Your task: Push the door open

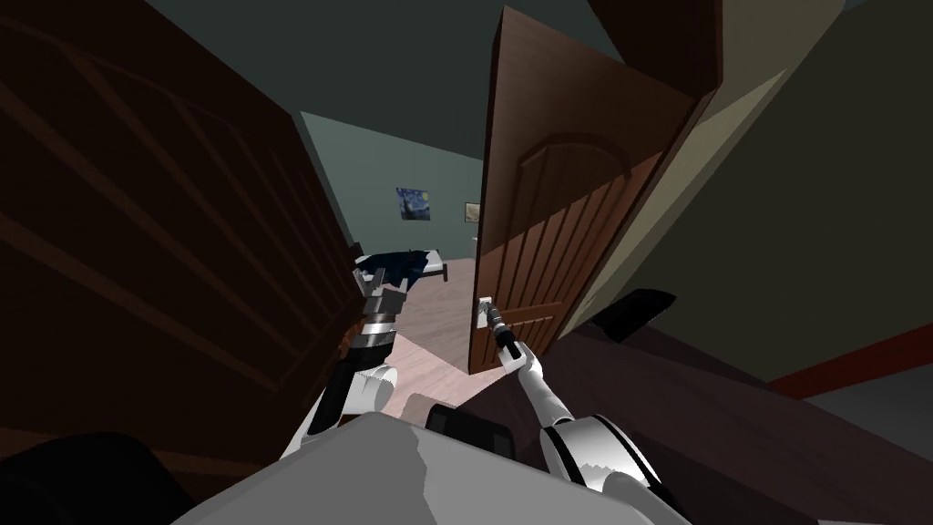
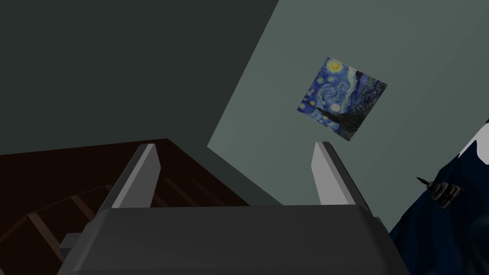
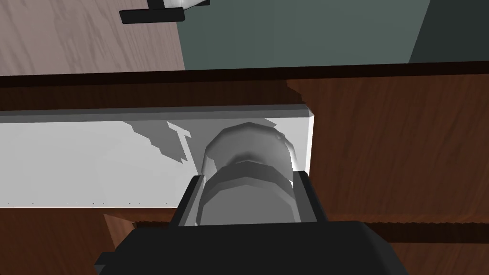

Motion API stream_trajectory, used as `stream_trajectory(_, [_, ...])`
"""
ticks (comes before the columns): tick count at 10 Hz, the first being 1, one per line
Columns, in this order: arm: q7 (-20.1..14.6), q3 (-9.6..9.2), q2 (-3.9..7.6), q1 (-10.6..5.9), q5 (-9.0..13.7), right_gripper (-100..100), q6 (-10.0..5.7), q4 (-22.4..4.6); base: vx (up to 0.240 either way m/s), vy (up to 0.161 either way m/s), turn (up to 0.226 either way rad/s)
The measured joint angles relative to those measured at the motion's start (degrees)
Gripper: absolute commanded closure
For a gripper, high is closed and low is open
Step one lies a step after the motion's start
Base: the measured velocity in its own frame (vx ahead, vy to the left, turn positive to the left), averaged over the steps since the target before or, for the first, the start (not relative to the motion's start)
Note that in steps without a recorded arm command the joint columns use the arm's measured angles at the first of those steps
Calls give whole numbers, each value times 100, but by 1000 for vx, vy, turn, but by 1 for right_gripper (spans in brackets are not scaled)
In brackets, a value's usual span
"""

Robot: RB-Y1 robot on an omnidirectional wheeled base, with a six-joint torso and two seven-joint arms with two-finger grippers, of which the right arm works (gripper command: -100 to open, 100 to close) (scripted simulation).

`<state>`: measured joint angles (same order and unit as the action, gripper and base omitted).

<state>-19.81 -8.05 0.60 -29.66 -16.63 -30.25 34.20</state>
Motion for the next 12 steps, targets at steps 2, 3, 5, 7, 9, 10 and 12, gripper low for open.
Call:
stream_trajectory(2, [99,114,50,13,53,100,-44,-36,104,117,-63])
stream_trajectory(3, [76,144,110,51,73,100,63,67,122,134,-83])
stream_trajectory(5, [170,313,189,47,147,100,78,48,167,157,-100])
stream_trajectory(7, [239,421,226,-54,196,-100,28,-60,-118,-15,-15])
stream_trajectory(9, [194,385,257,-38,184,-100,51,-40,-192,-52,-5])
stream_trajectory(10, [179,374,261,-38,181,-100,50,-41,-215,-26,-13])
stream_trajectory(12, [149,345,249,-30,172,-100,44,-28,-193,-27,-14])
